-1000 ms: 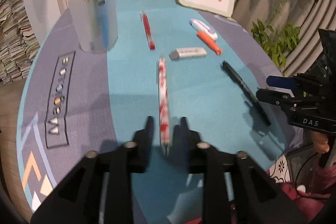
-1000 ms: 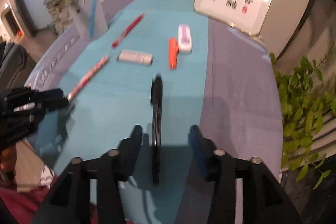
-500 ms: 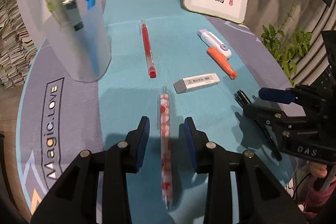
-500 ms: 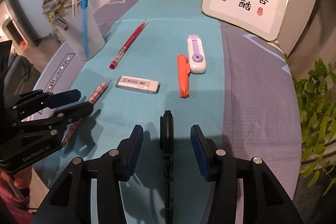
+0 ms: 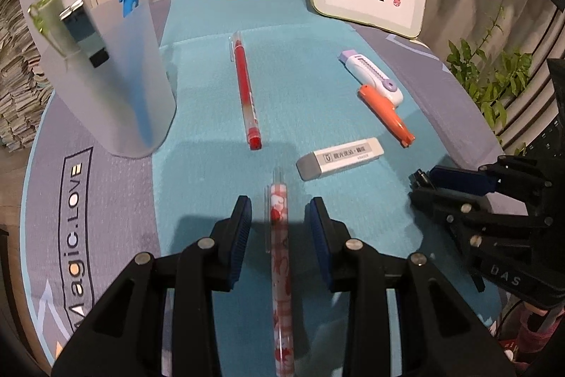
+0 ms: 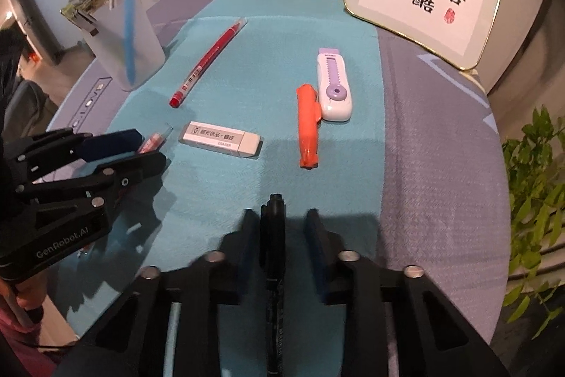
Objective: Organize stationery
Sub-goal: 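Lift the pink patterned pen with the left gripper while the right lifts the black marker, then drop the pink pen into the frosted cup with the left gripper while the right drops the black marker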
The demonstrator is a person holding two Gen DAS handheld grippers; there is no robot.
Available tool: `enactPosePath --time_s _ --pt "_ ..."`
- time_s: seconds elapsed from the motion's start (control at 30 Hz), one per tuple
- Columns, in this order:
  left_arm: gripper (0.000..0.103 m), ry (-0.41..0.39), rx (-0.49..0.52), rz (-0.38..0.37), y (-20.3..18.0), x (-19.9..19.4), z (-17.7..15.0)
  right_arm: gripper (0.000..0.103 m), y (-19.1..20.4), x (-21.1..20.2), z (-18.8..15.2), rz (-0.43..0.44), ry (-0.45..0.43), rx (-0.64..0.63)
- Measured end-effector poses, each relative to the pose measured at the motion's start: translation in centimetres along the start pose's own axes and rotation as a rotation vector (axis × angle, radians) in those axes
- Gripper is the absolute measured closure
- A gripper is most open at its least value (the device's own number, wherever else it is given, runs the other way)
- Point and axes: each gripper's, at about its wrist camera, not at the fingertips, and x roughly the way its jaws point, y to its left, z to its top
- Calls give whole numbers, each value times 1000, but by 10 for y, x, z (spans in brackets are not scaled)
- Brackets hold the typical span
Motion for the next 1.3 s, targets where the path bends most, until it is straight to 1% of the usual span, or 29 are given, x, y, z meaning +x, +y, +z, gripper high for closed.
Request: enactPosePath --time_s 0.03,0.07,0.1,0.17,0.3,0.5,0.6,0.77,0.83,1.07,1.3 --pt "79 -1 12 13 -1 0 0 88 0 1 1 -1 1 -1" --pt "92 -2 25 29 -3 1 0 88 -1 0 1 3 3 2" --pt "92 -1 29 36 -3 1 0 88 -2 -1 1 8 4 11" --pt "92 -7 11 17 -1 -4 0 88 -5 -4 1 19 2 28" --pt "92 -65 3 -6 -1 -26 1 88 -8 -20 3 33 -32 45" --pt "92 -149 -18 -6 2 -61 2 88 -4 -52 2 46 -104 56" --pt "92 -183 -28 -16 4 -76 0 88 3 -67 2 49 -140 46" --pt "92 -263 -38 -30 4 -106 0 88 15 -93 6 56 -210 29" --pt "92 -292 -42 -24 5 -117 0 89 20 -105 8 54 -241 21" --pt "92 -405 -75 19 23 -155 11 90 39 -135 40 78 -333 -9" --pt "92 -510 -126 87 50 -185 31 90 68 -152 80 114 -387 -49"
